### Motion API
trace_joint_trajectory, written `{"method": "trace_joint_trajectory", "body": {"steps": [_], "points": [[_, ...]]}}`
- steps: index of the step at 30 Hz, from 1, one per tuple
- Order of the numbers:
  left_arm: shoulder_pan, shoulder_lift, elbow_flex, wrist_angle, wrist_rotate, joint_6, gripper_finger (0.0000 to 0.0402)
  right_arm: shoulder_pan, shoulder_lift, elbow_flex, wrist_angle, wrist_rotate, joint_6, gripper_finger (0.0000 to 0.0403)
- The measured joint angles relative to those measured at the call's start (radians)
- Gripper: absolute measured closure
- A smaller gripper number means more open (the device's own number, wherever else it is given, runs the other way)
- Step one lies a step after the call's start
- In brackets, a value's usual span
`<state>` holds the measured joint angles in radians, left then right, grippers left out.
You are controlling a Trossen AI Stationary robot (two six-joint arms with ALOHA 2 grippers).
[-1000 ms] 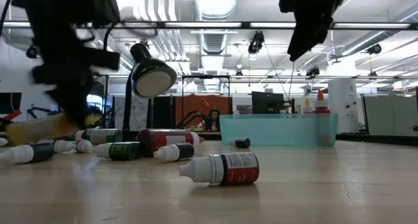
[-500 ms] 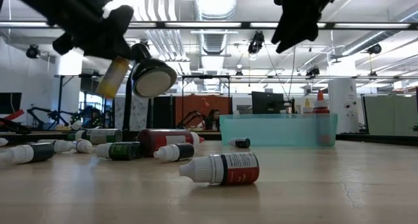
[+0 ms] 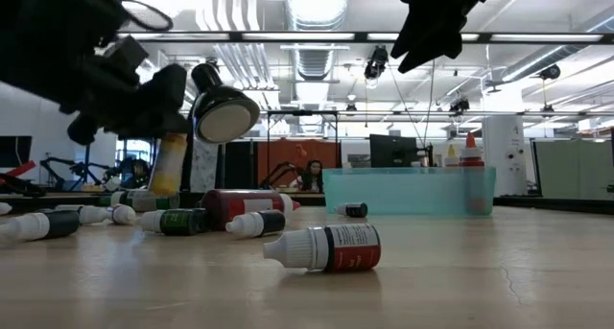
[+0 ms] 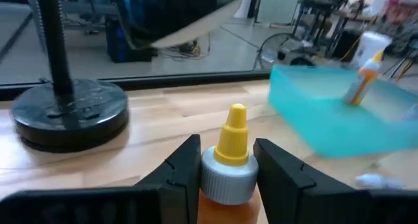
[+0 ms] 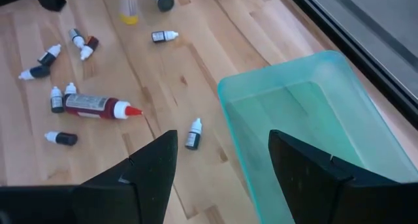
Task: Pick & Place food coloring
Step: Put the large yellow food coloring bottle into the green bin
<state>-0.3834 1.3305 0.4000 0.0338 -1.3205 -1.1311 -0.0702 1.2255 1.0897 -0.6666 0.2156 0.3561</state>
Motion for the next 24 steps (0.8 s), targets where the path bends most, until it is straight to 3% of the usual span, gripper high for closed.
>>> {"method": "trace_joint_trajectory", "body": {"steps": [12, 24], "points": [[-0.019, 0.189, -0.014, 0.019, -0.068, -0.233, 0.0296, 0.0, 0.0, 0.0, 0.0, 0.021, 0.042, 0.017], [-0.081, 0.172, 0.054, 0.019, 0.053, -0.093, 0.0288, 0.0, 0.0, 0.0, 0.0, 0.022, 0.039, 0.017]]}}
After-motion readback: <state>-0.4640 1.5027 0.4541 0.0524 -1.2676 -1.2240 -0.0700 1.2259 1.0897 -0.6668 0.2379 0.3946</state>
